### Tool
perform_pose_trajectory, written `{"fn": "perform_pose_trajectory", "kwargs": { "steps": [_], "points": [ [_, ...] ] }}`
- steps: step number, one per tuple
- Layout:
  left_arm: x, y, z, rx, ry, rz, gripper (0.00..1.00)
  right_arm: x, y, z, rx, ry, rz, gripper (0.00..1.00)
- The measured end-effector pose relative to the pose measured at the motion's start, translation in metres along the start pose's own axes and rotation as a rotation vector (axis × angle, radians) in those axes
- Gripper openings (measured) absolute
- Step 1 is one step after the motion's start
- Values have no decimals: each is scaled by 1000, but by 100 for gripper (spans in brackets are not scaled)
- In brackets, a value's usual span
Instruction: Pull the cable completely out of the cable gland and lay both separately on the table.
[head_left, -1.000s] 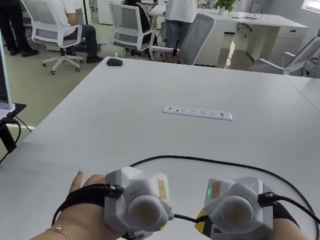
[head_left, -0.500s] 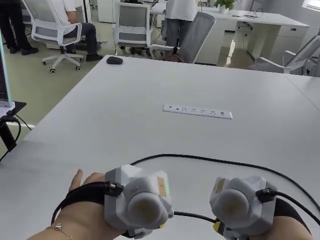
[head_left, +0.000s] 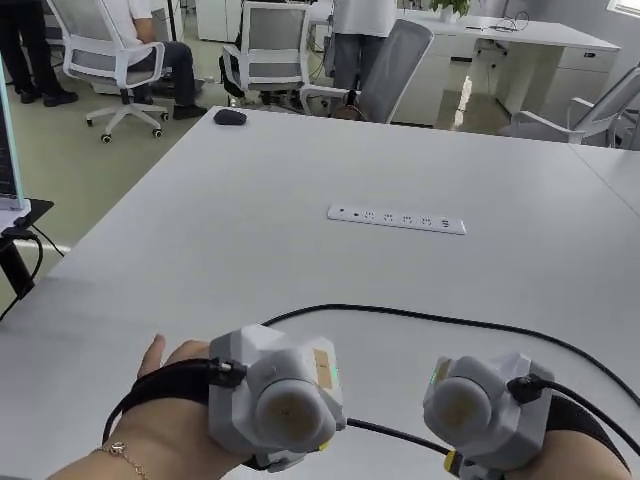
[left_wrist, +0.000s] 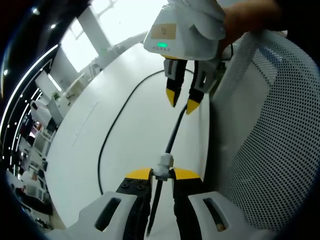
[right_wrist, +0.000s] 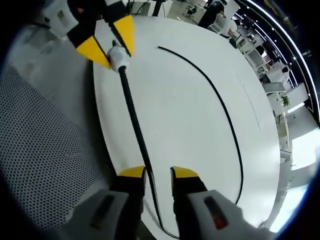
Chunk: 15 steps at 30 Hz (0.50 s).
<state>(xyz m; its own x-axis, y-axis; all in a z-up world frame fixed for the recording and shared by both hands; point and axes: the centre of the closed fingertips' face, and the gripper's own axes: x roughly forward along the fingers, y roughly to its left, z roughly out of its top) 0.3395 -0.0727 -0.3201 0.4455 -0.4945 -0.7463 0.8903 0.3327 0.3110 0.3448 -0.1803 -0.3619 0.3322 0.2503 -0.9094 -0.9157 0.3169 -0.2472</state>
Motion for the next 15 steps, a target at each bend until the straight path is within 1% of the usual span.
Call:
{"fn": "perform_pose_trajectory", "kwargs": {
  "steps": [2, 3, 5, 7, 8, 11, 15],
  "points": [
    [0, 1, 2, 3, -8, 6, 16, -3, 6, 19, -13, -86, 26, 23],
    [0, 2, 2, 1, -11, 7, 16, -5, 7, 26, -22, -118, 30, 23],
    [0, 2, 2, 0, -11, 6, 16, -9, 9, 39, -55, -175, 29, 24],
    [0, 1, 2, 5, -10, 4, 16, -11, 13, 48, -89, -218, 35, 23],
    [0, 1, 3, 7, -13, 4, 16, -13, 14, 50, -93, -226, 38, 23],
    [0, 0, 5, 11, -22, 1, 16, -16, 21, 61, -124, -273, 55, 22],
    [-1, -1, 7, 14, -32, -1, 16, -19, 25, 67, -147, -302, 61, 17]
  ]
}}
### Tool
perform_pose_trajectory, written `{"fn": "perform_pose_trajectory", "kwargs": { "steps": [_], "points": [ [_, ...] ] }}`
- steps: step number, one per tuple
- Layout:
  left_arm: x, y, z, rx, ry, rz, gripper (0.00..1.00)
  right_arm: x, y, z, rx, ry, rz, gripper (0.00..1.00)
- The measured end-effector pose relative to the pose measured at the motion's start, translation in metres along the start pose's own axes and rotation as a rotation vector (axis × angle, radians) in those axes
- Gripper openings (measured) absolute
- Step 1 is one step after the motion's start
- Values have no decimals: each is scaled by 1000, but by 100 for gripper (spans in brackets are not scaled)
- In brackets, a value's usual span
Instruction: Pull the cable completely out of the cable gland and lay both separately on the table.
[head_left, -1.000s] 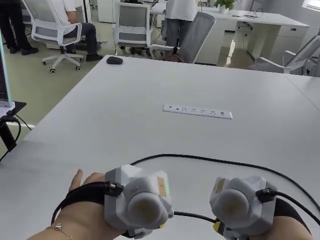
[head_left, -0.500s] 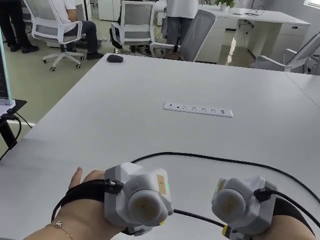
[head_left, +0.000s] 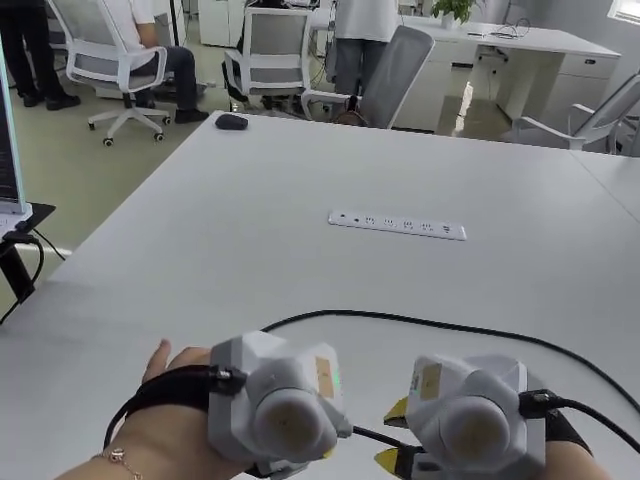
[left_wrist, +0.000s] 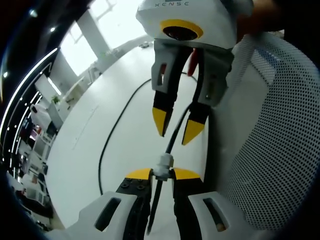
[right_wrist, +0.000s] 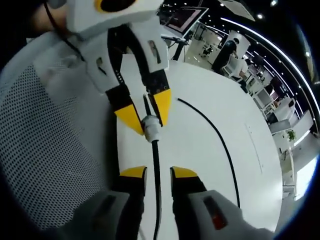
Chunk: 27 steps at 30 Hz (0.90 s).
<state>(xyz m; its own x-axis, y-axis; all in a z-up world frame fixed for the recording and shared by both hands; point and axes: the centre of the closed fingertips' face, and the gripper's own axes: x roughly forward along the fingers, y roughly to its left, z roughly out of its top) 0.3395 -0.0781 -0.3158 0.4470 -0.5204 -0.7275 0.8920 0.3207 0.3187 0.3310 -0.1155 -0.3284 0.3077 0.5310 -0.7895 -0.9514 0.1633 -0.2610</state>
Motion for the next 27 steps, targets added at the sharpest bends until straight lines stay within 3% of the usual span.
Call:
{"fn": "perform_pose_trajectory", "kwargs": {
  "steps": [4, 13, 20, 27],
  "points": [
    [0, -1, 1, 2, -4, -5, 16, 0, 1, 1, -10, -3, 12, 3],
    [0, -1, 1, 6, 0, -3, 16, 3, -1, -6, 0, 29, 5, 3],
    [0, 1, -1, 0, 3, 4, 16, 4, -3, -30, 22, 132, 0, 3],
    [0, 2, -1, -2, 6, 9, 16, 3, -5, -57, 92, 248, -5, 3]
  ]
}}
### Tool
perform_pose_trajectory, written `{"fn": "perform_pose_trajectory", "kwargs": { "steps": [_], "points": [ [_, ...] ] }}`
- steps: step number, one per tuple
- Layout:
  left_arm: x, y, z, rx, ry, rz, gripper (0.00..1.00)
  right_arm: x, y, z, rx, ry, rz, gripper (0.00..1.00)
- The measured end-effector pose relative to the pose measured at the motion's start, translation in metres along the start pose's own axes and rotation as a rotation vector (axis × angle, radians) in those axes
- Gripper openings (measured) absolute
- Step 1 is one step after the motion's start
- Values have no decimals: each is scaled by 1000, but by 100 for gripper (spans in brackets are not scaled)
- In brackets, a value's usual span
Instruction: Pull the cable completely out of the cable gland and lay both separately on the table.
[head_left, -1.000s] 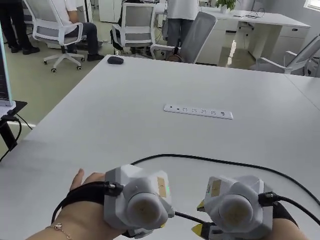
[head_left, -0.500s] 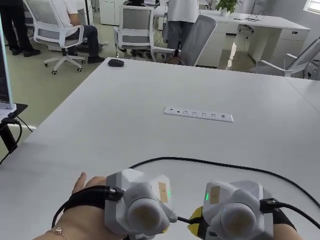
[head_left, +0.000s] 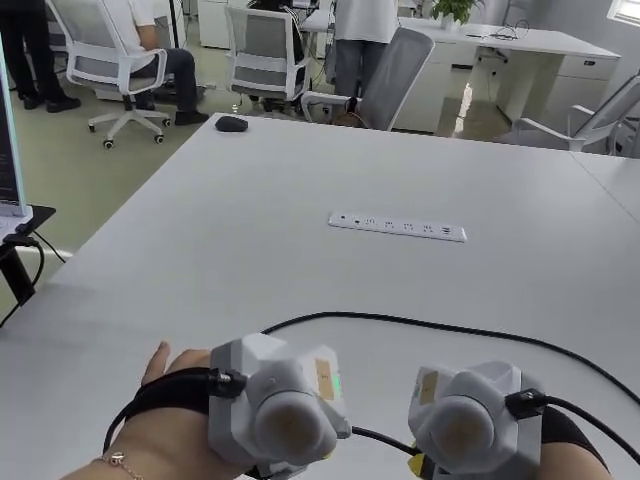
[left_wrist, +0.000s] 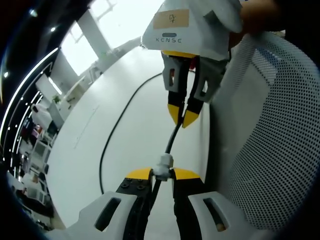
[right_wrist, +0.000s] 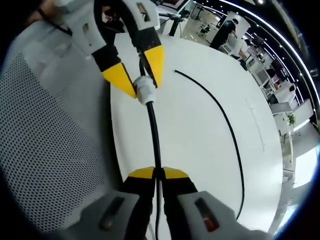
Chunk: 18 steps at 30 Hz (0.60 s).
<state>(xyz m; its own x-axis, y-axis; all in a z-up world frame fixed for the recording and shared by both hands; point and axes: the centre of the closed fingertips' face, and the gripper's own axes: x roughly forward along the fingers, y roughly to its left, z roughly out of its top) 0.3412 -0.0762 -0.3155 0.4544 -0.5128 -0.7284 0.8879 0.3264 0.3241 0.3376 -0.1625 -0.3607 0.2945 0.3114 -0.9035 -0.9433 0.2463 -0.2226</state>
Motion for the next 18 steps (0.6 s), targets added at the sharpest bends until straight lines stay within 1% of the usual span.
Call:
{"fn": "perform_pose_trajectory", "kwargs": {
  "steps": [1, 8, 12, 16, 17, 18],
  "points": [
    [0, 0, 0, 0, 0, 1, 16, 1, 0, -5, 14, 21, 5, 3],
    [0, 0, 0, -1, -1, 3, 16, 3, 2, -22, 50, 93, 18, 3],
    [0, 1, 1, -4, -6, 9, 16, 3, 0, -33, 72, 143, 12, 3],
    [-1, 3, 2, -5, -11, 17, 16, 1, -2, -38, 102, 157, 8, 3],
    [-1, 3, 2, -4, -10, 16, 16, 1, -2, -39, 98, 158, 9, 3],
    [-1, 3, 2, -3, -8, 16, 16, 0, -2, -36, 75, 146, 7, 4]
  ]
}}
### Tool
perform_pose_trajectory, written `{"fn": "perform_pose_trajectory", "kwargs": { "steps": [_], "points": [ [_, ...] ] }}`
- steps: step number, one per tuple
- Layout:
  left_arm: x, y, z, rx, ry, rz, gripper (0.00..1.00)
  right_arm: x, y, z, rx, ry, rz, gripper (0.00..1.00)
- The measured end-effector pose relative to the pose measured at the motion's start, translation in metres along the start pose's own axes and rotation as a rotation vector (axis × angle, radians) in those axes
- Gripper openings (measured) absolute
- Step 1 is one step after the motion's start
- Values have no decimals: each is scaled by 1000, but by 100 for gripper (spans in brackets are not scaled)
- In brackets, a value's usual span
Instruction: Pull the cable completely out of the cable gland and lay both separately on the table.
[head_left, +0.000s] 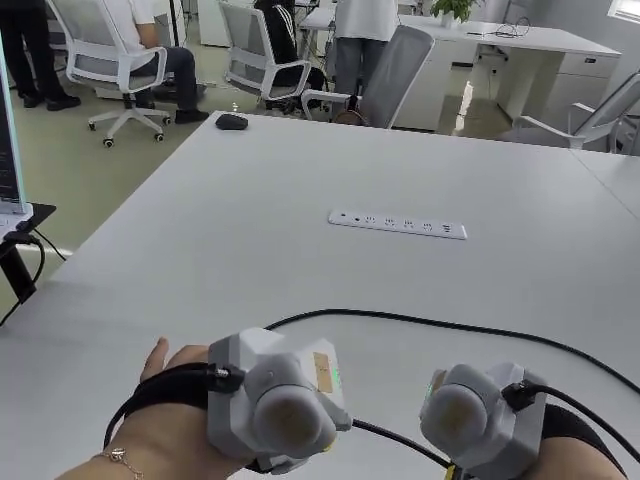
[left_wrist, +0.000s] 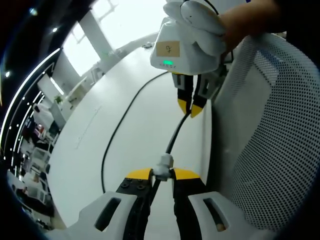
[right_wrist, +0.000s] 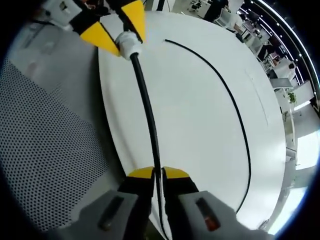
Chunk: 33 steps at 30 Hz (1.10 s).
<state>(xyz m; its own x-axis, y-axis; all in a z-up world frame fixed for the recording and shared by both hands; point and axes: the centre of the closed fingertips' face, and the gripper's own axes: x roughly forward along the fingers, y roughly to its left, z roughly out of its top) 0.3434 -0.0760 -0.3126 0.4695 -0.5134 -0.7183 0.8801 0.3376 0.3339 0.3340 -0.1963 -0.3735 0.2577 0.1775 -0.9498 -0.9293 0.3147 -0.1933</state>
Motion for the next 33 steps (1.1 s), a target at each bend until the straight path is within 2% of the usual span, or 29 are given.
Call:
{"fn": "perform_pose_trajectory", "kwargs": {
  "steps": [3, 4, 6, 8, 9, 12, 16, 22, 25, 33],
  "points": [
    [0, 0, 1, 3, -3, -1, 16, -3, -3, 16, 16, -80, -21, 24],
    [0, 1, 1, 6, -4, 0, 16, -5, -1, 27, 9, -136, -10, 28],
    [0, 1, 2, 7, -6, 1, 16, -12, 2, 43, -41, -206, -9, 25],
    [1, 0, 1, 9, -6, 1, 16, -19, 4, 60, -51, -287, -12, 24],
    [1, 0, 1, 9, -4, -1, 16, -24, 6, 70, -71, -342, -4, 24],
    [1, 0, 1, 12, -6, 0, 16, -32, 12, 85, -91, -419, 14, 18],
    [0, 1, 4, 12, -19, 4, 16, -35, 16, 90, -116, -441, 14, 16],
    [-1, 1, 8, 25, -33, 6, 16, -45, 15, 101, -113, -512, 11, 10],
    [-1, 2, 9, 28, -42, 9, 16, -45, 16, 102, -124, -512, 12, 4],
    [-1, 2, 11, 28, -51, 14, 16, -43, 13, 100, -124, -495, -6, 3]
  ]
}}
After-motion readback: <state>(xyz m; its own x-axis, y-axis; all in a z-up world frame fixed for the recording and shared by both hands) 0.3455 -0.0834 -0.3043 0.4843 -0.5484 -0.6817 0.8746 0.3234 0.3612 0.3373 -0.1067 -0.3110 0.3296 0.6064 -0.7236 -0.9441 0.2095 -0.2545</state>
